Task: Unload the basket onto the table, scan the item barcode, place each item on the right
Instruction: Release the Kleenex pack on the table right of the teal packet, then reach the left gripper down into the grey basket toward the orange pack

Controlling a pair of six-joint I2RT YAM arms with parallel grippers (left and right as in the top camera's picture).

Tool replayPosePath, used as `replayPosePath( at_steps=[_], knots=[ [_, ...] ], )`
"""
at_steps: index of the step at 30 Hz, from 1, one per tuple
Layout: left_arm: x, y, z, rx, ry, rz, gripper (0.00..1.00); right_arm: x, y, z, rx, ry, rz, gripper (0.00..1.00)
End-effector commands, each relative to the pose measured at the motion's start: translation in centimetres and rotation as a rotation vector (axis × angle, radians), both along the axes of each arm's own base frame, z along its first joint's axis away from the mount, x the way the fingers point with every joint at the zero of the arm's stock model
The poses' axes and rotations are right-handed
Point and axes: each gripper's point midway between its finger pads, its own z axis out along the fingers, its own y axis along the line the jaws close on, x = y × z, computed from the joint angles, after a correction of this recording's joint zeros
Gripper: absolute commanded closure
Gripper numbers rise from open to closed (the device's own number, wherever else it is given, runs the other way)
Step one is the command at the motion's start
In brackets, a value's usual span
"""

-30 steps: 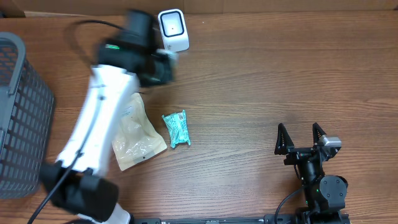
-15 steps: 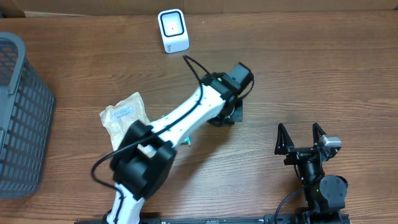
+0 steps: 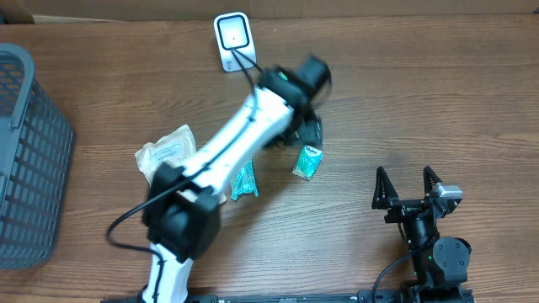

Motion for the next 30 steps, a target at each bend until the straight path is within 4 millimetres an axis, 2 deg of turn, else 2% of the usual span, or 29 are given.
replayPosePath(
  at_steps=[1, 3, 6, 9, 13, 16, 20, 25, 28, 30],
  knots=[
    [3.6, 5.8, 11.1, -0.024, -0.280, 0.084, 0.17, 0.0, -0.1, -0.1, 0.002, -0.008, -0.005, 0.00],
    [4.1, 10.1, 15.3, 0.002, -0.370, 0.148, 0.18, 0.0, -0.1, -0.1, 0.002, -0.008, -0.005, 0.00],
    [2.9, 18.2, 20.8, 0.063, -0.474, 0.308, 0.19, 0.0, -0.1, -0.1, 0.002, -0.008, -0.005, 0.00],
    [0.7, 25.8, 24.1, 0.127, -0.542, 0.489, 0.15, 0.0, -0.1, -0.1, 0.002, -0.008, -0.005, 0.00],
    [-2.9, 35.2, 26.2, 0.210, -0.579, 0.715, 0.11, 0.0, -0.1, -0.1, 0.002, -0.008, -0.005, 0.00],
    [-5.3, 41.0, 26.3, 0.284, -0.563, 0.859, 0.10, 0.0, -0.1, -0.1, 0.002, -0.008, -0.005, 0.00],
    [-7.9, 47.7, 24.8, 0.371, -0.497, 1.022, 0.11, 0.0, -0.1, -0.1, 0.002, -0.008, -0.005, 0.00],
    [-9.2, 53.8, 21.6, 0.389, -0.412, 1.174, 0.13, 0.0, -0.1, -0.1, 0.002, -0.008, -0.005, 0.00],
    [-8.9, 56.7, 19.2, 0.394, -0.369, 1.221, 0.12, 0.0, -0.1, -0.1, 0.002, -0.008, -0.005, 0.00],
    [-8.5, 57.7, 17.5, 0.367, -0.332, 1.230, 0.15, 0.0, -0.1, -0.1, 0.002, -0.008, -0.005, 0.00]
  ],
)
